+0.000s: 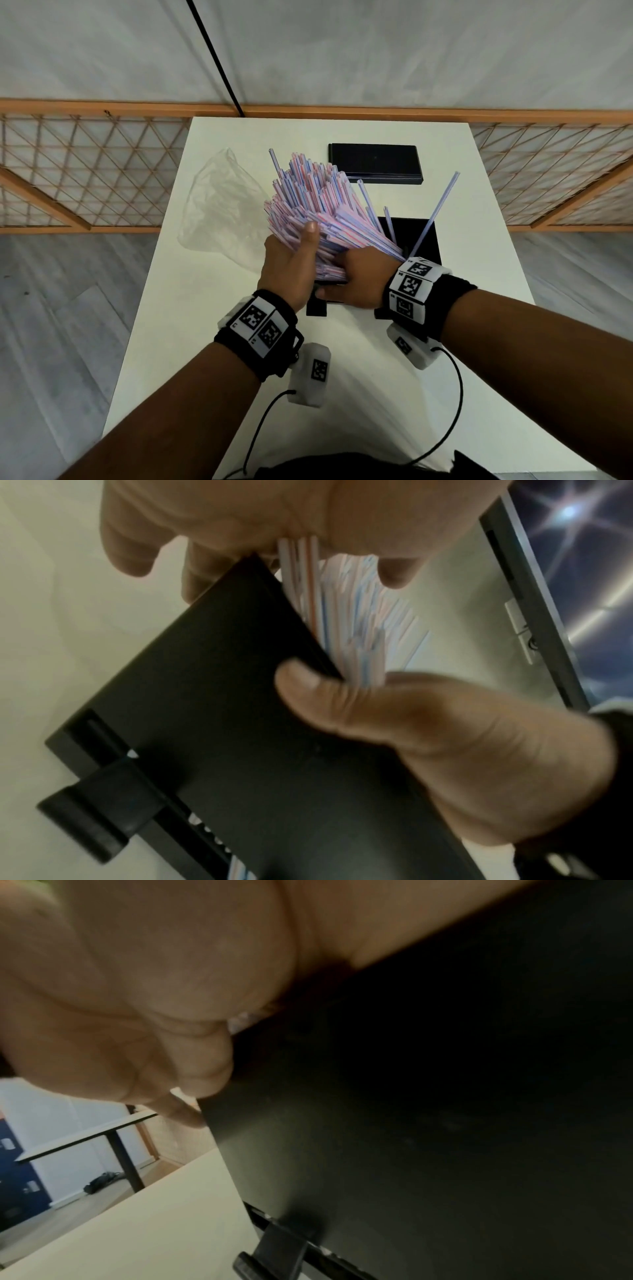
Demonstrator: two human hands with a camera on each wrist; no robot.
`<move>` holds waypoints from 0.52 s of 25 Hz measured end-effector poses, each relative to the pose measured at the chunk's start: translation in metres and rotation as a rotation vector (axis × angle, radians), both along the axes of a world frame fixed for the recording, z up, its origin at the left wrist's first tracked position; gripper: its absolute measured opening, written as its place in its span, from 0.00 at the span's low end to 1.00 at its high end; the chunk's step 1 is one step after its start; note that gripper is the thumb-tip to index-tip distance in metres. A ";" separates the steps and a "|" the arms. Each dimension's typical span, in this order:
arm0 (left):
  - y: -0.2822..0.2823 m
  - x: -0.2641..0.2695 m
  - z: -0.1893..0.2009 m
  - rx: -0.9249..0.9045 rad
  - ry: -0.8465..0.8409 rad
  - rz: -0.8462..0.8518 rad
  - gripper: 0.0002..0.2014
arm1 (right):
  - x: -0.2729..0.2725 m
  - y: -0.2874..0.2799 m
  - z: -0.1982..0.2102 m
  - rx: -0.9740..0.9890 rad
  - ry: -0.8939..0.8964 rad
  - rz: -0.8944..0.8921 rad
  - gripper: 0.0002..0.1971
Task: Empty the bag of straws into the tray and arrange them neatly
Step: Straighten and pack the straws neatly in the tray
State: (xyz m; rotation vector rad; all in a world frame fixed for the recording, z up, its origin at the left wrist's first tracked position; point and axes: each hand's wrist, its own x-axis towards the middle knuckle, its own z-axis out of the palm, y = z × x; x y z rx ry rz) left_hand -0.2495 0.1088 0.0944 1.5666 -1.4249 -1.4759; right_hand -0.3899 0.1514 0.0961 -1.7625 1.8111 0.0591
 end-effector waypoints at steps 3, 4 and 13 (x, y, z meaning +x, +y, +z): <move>0.003 -0.003 -0.006 -0.182 -0.017 0.012 0.38 | 0.005 -0.001 0.003 -0.062 -0.068 -0.008 0.16; 0.004 -0.004 -0.009 -0.221 -0.031 -0.001 0.43 | 0.006 -0.001 0.001 -0.056 -0.049 0.000 0.18; -0.003 0.000 -0.013 -0.145 -0.130 -0.044 0.34 | -0.008 0.020 0.025 -0.217 -0.106 0.006 0.23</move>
